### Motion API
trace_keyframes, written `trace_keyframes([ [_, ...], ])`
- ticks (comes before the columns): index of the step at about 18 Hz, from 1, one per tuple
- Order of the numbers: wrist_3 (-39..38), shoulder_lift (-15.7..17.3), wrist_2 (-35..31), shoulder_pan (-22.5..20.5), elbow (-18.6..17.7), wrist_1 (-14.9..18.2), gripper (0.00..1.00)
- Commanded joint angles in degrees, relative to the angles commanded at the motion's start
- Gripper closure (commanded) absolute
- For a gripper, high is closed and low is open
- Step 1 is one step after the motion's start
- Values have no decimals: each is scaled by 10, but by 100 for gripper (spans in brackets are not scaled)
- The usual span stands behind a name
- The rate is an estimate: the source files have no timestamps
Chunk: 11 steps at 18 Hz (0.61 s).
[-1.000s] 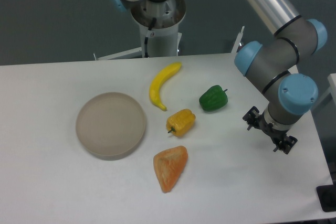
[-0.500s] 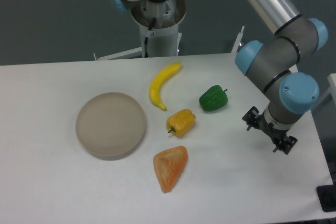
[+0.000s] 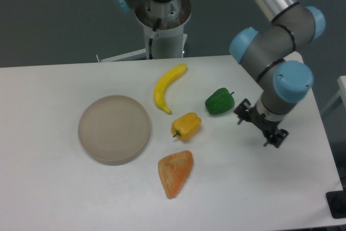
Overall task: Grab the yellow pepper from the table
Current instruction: 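Move the gripper over the small yellow pepper and lower it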
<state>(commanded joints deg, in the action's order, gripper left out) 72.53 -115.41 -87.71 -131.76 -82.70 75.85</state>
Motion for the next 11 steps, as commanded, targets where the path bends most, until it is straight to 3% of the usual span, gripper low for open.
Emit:
trace_keyframes([
  [3,-45,0,0,24,-6,-15,0],
  [6,-78,-1,1,48,-30,-57,0],
  [11,-78,40,2,67,-97,-57,0],
])
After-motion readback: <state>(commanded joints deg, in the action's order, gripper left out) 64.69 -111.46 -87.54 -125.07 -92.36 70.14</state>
